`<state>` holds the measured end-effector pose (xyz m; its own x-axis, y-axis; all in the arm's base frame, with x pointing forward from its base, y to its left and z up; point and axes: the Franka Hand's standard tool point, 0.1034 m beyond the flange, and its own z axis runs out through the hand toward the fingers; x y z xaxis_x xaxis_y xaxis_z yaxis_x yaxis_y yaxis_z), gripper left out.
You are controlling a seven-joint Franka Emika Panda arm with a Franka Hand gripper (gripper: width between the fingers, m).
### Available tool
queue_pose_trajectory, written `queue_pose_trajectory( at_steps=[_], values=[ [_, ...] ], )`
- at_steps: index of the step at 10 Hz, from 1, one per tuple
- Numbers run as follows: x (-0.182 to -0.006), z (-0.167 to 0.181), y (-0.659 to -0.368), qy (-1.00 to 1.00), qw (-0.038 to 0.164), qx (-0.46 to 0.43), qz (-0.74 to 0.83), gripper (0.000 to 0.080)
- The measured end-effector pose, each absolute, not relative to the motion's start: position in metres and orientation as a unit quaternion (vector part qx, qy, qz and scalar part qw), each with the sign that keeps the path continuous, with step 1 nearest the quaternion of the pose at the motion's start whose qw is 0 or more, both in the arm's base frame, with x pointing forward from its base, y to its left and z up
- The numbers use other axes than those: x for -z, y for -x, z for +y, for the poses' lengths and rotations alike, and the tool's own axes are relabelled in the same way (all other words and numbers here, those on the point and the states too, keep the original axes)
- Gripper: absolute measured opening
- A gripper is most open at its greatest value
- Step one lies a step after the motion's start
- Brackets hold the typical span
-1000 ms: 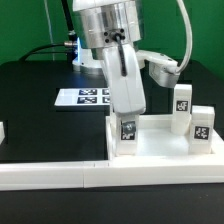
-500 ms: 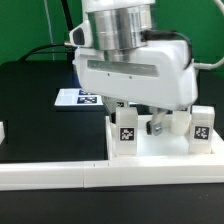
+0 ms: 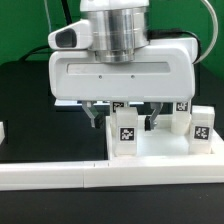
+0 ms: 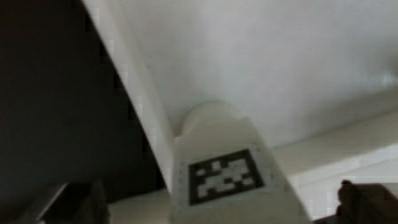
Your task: Assemble square table
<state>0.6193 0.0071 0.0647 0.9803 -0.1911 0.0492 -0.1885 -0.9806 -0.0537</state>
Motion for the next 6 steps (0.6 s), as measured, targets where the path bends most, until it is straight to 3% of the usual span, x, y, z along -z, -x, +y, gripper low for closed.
queue_pose_trajectory(
  at_steps=[3,5,6],
  values=[
    [-0.064,0.0067,-0.619,0.996,0.025,0.027,0.082,0.0621],
    [-0.0638,0.0079,-0.6189,0.988,0.029,0.025,0.152,0.0284],
    [-0.0638,0.008,-0.6189,0.986,0.029,0.025,0.164,0.0288]
  ],
)
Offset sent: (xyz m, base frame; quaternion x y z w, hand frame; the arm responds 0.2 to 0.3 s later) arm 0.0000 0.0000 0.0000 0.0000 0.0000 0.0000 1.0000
